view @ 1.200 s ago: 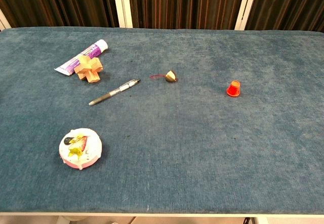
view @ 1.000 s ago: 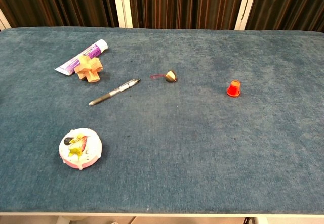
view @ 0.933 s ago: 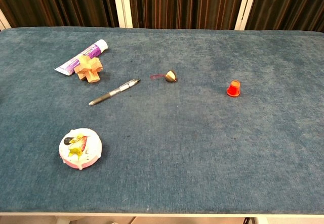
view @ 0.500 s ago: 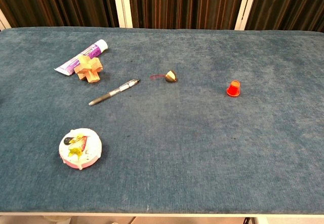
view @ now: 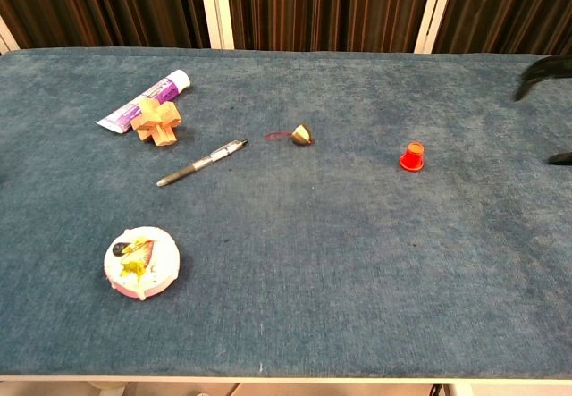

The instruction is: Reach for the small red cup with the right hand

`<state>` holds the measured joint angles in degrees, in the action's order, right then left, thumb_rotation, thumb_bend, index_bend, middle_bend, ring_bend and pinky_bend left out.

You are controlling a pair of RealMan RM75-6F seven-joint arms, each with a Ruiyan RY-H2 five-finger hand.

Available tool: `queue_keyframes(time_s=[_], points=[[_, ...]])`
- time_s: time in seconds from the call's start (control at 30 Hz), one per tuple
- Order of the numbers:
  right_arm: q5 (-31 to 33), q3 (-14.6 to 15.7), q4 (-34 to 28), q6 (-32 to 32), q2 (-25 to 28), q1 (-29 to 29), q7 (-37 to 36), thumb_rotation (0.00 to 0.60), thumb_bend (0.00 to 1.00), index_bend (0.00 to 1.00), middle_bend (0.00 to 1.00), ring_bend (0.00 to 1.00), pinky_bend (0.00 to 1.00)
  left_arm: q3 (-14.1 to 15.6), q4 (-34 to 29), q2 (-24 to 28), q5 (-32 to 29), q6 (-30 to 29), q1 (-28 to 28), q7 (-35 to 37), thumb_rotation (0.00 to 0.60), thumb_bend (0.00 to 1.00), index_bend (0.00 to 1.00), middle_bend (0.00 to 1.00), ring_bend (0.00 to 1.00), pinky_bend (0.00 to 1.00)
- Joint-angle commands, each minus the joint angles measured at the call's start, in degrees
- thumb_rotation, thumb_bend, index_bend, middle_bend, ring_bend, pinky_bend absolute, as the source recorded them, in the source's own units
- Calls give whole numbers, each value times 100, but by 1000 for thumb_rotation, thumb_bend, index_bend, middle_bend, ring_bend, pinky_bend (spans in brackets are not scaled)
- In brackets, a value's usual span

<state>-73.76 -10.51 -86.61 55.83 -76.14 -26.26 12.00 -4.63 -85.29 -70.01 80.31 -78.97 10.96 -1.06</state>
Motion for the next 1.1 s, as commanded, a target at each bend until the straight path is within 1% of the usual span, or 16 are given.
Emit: queue_keyframes(time_s=[0.03, 0.27, 0.4, 0.6, 0.73, 0.9, 1.1], points=[[105, -55, 175, -331, -369, -367, 237, 600, 287, 372, 169, 139, 112, -10, -9, 7, -15, 2, -2, -8, 600, 535, 112, 29, 45, 36], [377, -134, 563, -624, -858, -813, 427, 600, 297, 381, 169, 139, 112, -21, -3, 21, -37, 9, -8, 1, 600, 535, 112, 29, 45, 36], [559, -186, 872, -650, -1061, -940, 439, 600, 329, 385, 169, 139, 112, -20, -10, 29, -38, 4, -15, 8, 600, 535, 112, 29, 45, 37], [803, -172, 1300, -879, -1307, -1147, 445, 600, 330, 406, 169, 139, 112, -26, -12, 32, -48, 21, -10, 4, 600, 535, 112, 29, 45, 36], [825, -163, 1499, -975, -1481, -1272, 344, 600, 333, 453, 169, 139, 112, -29, -11, 36, -61, 30, -11, 2, 600, 535, 112, 29, 45, 36], [781, -110, 1688, -1045, -1659, -1405, 275, 600, 364, 478, 169, 139, 112, -42, -6, 42, -87, 37, -14, 12, 600, 536, 112, 29, 45, 37], [772, -56, 1778, -1048, -1742, -1479, 258, 600, 366, 507, 169, 139, 112, -46, 0, 43, -88, 44, -11, 23, 600, 535, 112, 29, 45, 37]])
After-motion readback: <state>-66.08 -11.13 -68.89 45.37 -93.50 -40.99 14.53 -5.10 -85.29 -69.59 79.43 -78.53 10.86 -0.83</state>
